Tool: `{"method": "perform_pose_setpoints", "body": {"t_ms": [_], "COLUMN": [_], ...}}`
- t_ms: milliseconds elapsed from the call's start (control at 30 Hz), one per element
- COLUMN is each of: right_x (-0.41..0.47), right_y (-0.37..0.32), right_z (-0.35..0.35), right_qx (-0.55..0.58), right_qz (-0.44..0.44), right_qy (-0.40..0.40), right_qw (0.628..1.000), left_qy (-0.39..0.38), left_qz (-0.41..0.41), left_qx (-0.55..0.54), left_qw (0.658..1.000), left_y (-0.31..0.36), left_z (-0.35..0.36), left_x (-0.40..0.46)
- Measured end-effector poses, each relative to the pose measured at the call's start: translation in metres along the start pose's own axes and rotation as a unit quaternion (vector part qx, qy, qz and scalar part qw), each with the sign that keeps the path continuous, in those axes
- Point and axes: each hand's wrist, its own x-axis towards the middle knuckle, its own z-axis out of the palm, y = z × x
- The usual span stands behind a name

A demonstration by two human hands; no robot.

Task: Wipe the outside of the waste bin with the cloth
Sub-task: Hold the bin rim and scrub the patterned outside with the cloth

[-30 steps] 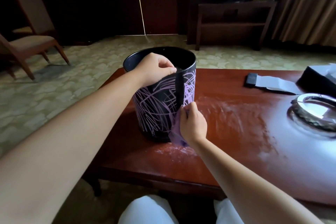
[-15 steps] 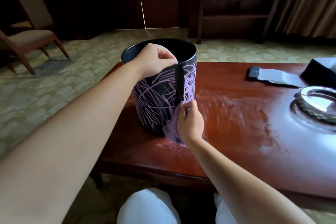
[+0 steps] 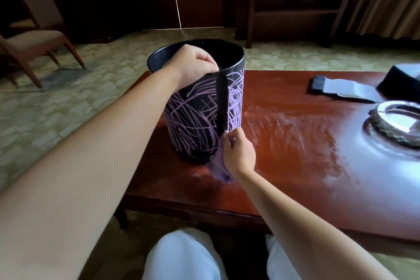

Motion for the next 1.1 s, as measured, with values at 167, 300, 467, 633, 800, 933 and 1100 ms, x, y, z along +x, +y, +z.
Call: {"method": "perform_pose_setpoints", "body": {"t_ms": [167, 300, 467, 633, 800, 933, 1100], "right_x": [-0.005, -0.008, -0.005, -0.009, -0.008, -0.01, -0.005], "right_y": [0.02, 0.014, 0.017, 0.018, 0.017, 0.017, 0.019], "right_z": [0.009, 0.006, 0.012, 0.01, 0.012, 0.013, 0.009], "right_qx": [-0.073, -0.036, -0.063, -0.038, -0.054, -0.044, -0.053], "right_qz": [0.052, 0.035, 0.08, 0.066, 0.083, 0.081, 0.106], "right_qy": [-0.063, -0.007, -0.045, -0.016, -0.024, -0.012, -0.048], "right_qw": [0.994, 0.999, 0.994, 0.997, 0.995, 0.996, 0.992], "left_qy": [0.01, 0.013, 0.02, 0.02, 0.023, 0.019, 0.017], "left_qz": [-0.003, -0.004, -0.003, -0.001, 0.004, 0.007, 0.007], "left_qx": [0.002, 0.002, 0.005, 0.003, 0.006, 0.01, 0.009], "left_qw": [1.0, 1.0, 1.0, 1.0, 1.0, 1.0, 1.0], "left_y": [0.0, -0.001, -0.004, -0.006, -0.006, -0.006, -0.005], "left_z": [0.0, 0.001, 0.002, 0.003, 0.002, 0.002, 0.003], "left_x": [0.0, 0.002, 0.005, 0.006, 0.006, 0.005, 0.005]}}
